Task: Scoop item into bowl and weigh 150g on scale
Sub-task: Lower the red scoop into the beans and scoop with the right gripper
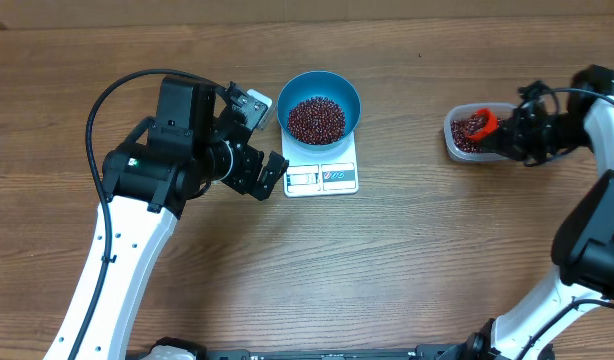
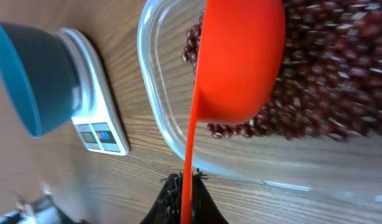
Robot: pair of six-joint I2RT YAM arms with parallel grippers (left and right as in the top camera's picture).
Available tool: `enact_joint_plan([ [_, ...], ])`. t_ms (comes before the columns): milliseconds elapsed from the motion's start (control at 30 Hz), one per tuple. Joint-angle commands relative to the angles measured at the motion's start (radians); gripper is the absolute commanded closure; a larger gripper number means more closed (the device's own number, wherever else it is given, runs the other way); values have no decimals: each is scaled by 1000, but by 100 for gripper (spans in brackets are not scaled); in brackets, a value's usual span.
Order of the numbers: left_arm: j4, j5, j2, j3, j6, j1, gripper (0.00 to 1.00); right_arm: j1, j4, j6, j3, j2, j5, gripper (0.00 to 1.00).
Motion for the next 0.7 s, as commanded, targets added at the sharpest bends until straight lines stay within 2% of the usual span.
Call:
enact_joint_plan([
  [0,1,7,7,14,15,2,1,-49,-14,-39,-5,1,-105,96],
  [233,1,7,7,14,15,2,1,-125,-97,-146,-5,1,-171,96],
  [667,1,7,7,14,15,2,0,-134,-138,-180,-5,1,-198,96],
])
